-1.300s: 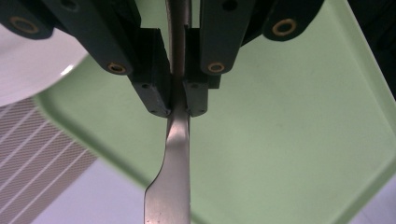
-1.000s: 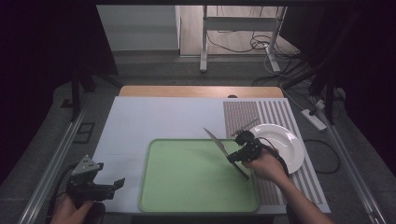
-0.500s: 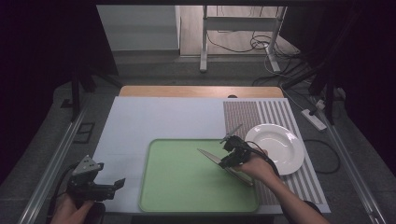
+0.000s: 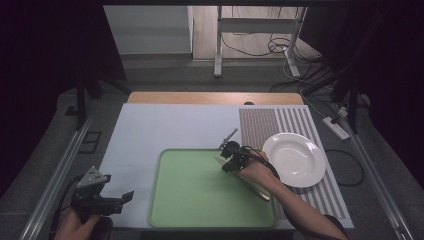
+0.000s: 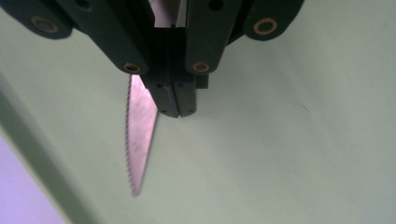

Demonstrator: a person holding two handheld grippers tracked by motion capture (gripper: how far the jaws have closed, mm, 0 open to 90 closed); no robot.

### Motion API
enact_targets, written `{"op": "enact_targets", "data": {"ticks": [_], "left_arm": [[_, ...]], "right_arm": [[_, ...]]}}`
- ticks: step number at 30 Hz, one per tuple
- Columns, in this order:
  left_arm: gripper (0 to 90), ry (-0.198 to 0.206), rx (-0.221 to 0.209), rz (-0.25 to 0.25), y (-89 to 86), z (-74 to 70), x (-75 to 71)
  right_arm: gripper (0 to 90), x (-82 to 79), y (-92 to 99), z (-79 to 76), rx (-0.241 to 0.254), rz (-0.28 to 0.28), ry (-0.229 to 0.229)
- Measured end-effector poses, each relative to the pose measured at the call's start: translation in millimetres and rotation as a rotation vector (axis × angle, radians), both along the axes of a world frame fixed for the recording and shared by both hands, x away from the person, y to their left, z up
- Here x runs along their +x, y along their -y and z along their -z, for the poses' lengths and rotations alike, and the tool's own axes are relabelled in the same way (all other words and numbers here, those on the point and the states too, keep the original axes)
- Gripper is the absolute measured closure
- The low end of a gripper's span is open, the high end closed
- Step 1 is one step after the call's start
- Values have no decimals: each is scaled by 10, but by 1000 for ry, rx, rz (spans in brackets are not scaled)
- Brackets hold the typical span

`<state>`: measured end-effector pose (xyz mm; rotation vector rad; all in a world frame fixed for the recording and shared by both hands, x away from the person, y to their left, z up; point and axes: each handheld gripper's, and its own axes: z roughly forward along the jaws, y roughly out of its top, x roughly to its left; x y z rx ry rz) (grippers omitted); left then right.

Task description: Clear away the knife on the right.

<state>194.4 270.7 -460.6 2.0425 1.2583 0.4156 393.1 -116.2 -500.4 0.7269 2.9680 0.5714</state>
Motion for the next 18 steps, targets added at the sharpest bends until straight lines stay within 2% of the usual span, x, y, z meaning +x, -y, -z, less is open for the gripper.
{"op": "enact_targets", "data": {"ticks": [1, 7, 18], "left_arm": [[40, 0, 1, 0, 1, 0, -1], [41, 1, 3, 0, 7, -2, -2], [41, 0, 1, 0, 3, -1, 0]], "right_arm": [[900, 11, 40, -4, 2, 10, -14], [900, 18, 310, -21, 1, 53, -24], [900, -114, 526, -30, 8, 41, -46]]}}
